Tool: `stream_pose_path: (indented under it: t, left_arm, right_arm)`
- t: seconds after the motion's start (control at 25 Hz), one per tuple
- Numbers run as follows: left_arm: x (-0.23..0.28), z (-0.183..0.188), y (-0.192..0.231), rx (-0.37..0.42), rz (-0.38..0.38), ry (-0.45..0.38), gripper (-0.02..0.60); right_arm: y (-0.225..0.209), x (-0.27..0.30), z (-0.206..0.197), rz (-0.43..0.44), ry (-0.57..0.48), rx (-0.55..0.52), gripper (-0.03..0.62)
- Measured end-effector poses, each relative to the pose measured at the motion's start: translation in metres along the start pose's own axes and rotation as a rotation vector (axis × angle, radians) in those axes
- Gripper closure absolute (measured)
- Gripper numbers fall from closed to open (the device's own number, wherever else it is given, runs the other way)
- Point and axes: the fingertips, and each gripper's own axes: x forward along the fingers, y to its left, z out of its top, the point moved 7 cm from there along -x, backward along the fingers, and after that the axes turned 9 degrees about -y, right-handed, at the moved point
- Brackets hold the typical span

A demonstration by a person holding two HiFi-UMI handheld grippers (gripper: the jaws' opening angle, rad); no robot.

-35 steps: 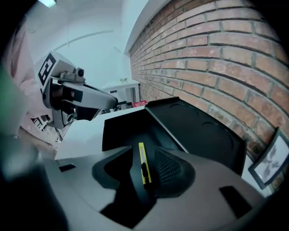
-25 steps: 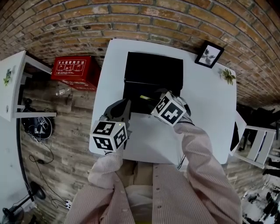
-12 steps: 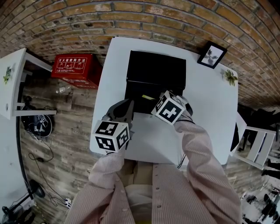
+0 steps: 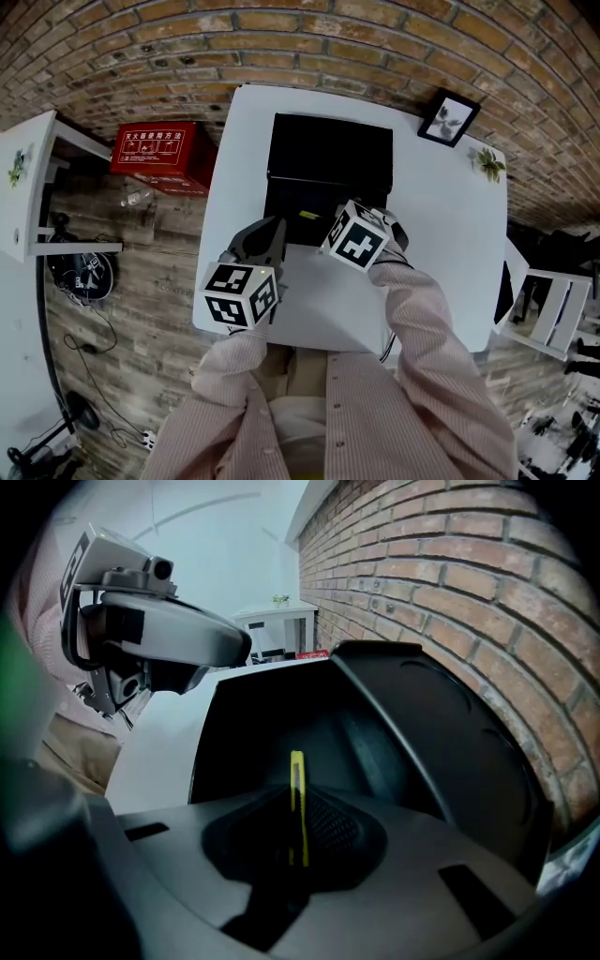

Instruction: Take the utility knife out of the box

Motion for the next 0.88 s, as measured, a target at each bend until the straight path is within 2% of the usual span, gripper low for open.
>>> stream_pose_path:
  t: [0.32, 0.68, 0.88]
  left_arm:
    - [-0.008, 0.002, 0.000, 0.012, 0.020, -0.013, 0.589]
    - [-0.023, 0.007, -0.007, 0.037, 0.042, -0.072, 0.589]
    - [-0.031, 0.016, -0.015, 0.064, 0.028, -0.106, 0.589]
  right_arm:
    - [-0.002, -0.011, 0.004, -0.038, -0.079, 0.028, 0.542]
    - [0.005, -0.038, 0.009, -0.113, -0.225, 0.067, 0.542]
    - [0.013, -0.057, 0.012, -0.145, -0.347, 0.109, 0.542]
